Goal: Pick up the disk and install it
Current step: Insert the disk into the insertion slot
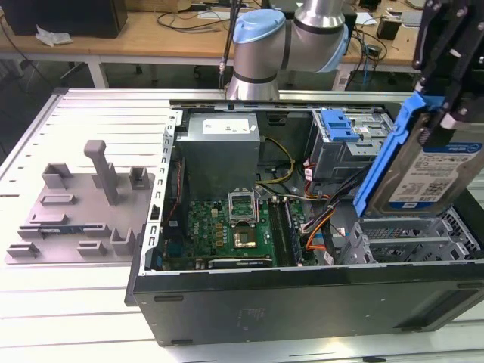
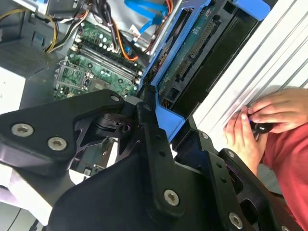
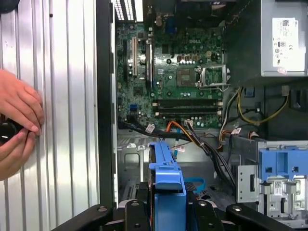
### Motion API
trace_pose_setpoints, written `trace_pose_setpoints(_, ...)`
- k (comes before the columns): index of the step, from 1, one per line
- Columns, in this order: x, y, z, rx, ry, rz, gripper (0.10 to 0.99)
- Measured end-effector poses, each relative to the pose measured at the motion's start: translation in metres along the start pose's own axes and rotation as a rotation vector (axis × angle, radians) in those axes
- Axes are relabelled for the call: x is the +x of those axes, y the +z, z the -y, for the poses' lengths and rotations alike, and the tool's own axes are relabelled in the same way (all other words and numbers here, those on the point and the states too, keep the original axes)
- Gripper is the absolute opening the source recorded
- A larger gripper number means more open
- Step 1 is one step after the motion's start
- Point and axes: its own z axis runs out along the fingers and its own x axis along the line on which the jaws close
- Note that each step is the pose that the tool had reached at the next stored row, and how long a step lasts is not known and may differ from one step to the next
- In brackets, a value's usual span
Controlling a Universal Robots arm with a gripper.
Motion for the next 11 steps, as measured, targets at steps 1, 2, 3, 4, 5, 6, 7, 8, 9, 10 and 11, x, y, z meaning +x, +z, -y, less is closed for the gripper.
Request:
trace_pose_setpoints(1, 0.0003, 0.0000, 0.0021, 0.000, 0.000, 0.0000, 0.369)
trace_pose_setpoints(2, 0.0007, 0.0000, 0.0045, 0.000, 0.000, 0.0000, 0.369)
trace_pose_setpoints(3, 0.0010, 0.0000, 0.0070, 0.000, 0.000, 0.0000, 0.369)
trace_pose_setpoints(4, 0.0013, 0.0000, 0.0104, 0.000, 0.000, 0.0000, 0.369)
trace_pose_setpoints(5, 0.0014, 0.0001, 0.0127, 0.000, 0.000, 0.0001, 0.369)
trace_pose_setpoints(6, 0.0013, 0.0001, 0.0133, 0.000, 0.000, 0.0000, 0.369)
trace_pose_setpoints(7, 0.0014, 0.0000, 0.0133, 0.000, 0.000, 0.0000, 0.369)
trace_pose_setpoints(8, 0.0014, 0.0000, 0.0134, 0.000, 0.000, 0.0000, 0.369)
trace_pose_setpoints(9, 0.0014, 0.0000, 0.0134, 0.000, 0.000, 0.0000, 0.369)
trace_pose_setpoints(10, 0.0014, 0.0001, 0.0134, 0.000, 0.000, 0.0000, 0.369)
trace_pose_setpoints(11, 0.0014, 0.0001, 0.0133, 0.000, 0.000, -0.0001, 0.369)
